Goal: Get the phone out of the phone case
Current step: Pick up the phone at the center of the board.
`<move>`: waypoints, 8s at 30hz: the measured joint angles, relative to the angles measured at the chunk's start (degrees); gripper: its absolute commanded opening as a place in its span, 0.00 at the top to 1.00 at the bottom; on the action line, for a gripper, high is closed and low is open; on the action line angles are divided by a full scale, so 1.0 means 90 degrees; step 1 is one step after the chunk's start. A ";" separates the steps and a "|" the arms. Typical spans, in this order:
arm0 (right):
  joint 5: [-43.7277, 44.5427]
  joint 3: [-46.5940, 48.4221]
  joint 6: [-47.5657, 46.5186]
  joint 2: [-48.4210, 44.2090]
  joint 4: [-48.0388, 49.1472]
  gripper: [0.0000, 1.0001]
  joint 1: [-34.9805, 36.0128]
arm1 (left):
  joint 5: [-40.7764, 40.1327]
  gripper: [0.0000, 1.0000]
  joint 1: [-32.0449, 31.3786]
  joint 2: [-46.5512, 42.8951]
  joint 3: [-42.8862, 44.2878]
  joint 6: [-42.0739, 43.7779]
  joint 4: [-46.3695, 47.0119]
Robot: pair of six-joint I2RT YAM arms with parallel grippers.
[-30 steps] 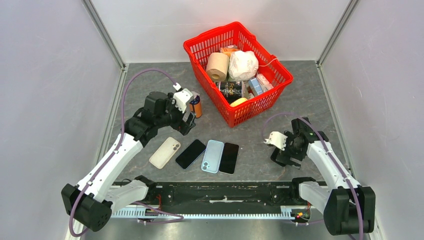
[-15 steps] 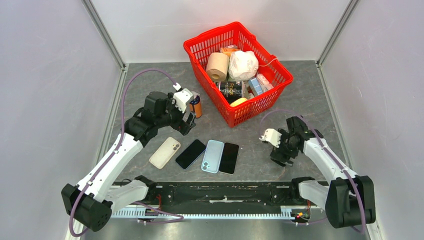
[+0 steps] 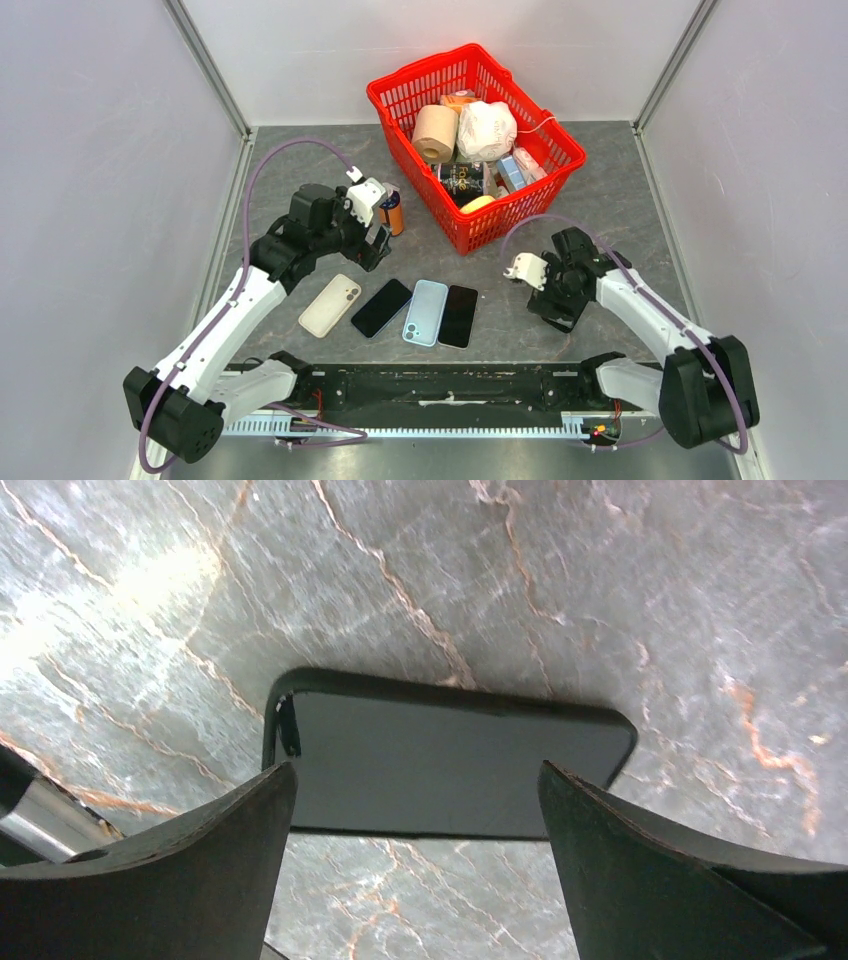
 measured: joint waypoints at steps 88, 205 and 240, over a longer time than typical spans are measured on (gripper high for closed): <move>-0.1059 0.0937 -0.0102 0.2011 0.0500 0.03 -0.1627 | -0.0056 0.04 0.0000 -0.0136 -0.0304 -0.0005 0.0005; -0.0597 0.7407 0.2560 0.1991 -0.2441 0.67 0.2616 | 0.4121 0.98 -0.0294 0.2752 0.2419 -0.6458 0.1576; -0.3531 0.7509 0.3582 0.1625 -0.2305 0.05 0.1928 | 0.4129 0.98 -0.0301 0.1059 0.3174 -0.0466 -0.1838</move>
